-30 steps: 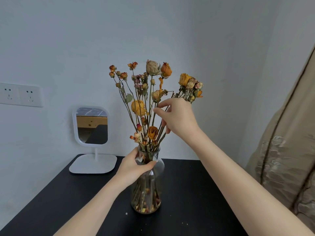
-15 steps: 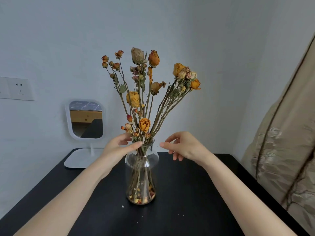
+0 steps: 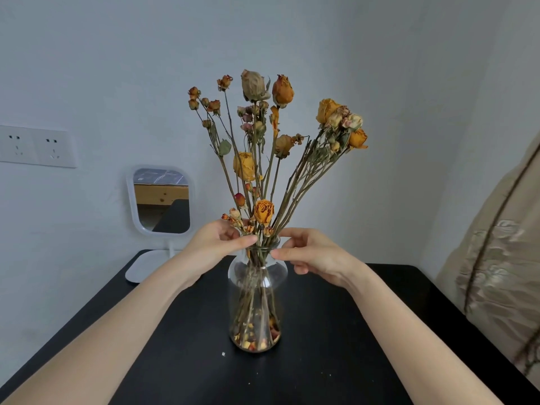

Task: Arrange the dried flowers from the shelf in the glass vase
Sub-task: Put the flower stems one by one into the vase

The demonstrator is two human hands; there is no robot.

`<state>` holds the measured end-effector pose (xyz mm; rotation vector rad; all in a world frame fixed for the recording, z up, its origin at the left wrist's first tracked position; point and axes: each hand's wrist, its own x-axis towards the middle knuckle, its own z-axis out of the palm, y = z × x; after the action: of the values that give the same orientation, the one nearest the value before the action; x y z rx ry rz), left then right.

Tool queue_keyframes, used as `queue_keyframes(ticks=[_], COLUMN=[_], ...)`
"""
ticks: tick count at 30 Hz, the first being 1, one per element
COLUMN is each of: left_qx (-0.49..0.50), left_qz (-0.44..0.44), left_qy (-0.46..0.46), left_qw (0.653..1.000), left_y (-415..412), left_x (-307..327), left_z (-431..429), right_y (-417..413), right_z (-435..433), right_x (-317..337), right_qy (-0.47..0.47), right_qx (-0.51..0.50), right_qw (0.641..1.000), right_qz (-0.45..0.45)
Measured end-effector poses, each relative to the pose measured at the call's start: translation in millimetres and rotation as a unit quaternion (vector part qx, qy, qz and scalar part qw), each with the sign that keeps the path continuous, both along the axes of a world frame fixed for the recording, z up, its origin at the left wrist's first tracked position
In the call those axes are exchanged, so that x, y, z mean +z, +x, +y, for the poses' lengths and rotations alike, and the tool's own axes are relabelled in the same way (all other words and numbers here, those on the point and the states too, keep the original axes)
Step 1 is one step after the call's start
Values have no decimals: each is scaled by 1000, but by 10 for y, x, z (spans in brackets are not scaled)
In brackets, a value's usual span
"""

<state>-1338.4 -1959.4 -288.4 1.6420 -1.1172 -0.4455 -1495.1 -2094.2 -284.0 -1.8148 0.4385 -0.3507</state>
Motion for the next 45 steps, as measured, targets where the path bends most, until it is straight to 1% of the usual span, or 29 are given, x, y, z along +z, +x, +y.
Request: queue_keyframes(ticks=[6,12,15,17,19,23,25,27,30,33,35,38,41,43,45], left_qx=[-21,11,26,31,28,9,-8,-18,7,28,35,40,29,21,27], left_qz=[11,-3,-13,-3,6,30,17,7,9,13,17,27,46,19,-26], left_qy=[13,-18,-48,-73,-77,-31,-1,7,-27,-51,-52,-38,-1,8,3], left_qw=[1000,1000,998,997,997,999,1000,1000,1000,998,998,998,999,1000,999], left_y=[-3,-9,-7,-2,15,49,46,19,-25,-36,-20,-7,-58,-120,-185], left_x=[60,53,102,137,138,43,4,-4,46,69,20,-124,-282,-362,-404], left_z=[-10,-27,-44,-38,-15,58,84,76,21,-8,7,51,81,72,37], right_y=[63,133,130,130,117,76,72,84,104,90,61,13,-15,7,48], right_z=[-25,2,29,7,0,5,9,26,45,37,34,4,12,45,55], right_x=[20,24,85,111,116,52,23,35,68,74,49,-31,-105,-144,-187], right_qy=[-2,-26,-34,-32,-24,-10,-16,-26,-46,-37,-18,2,-18,-36,-48], right_qx=[-11,-56,-60,-66,-60,-37,-35,-36,-41,-48,-43,-28,-3,5,-13], right_qw=[999,997,993,989,988,994,997,997,994,990,989,995,999,999,999], right_qz=[-39,-54,-98,-130,-143,-98,-74,-67,-85,-130,-138,-100,-36,-14,-17])
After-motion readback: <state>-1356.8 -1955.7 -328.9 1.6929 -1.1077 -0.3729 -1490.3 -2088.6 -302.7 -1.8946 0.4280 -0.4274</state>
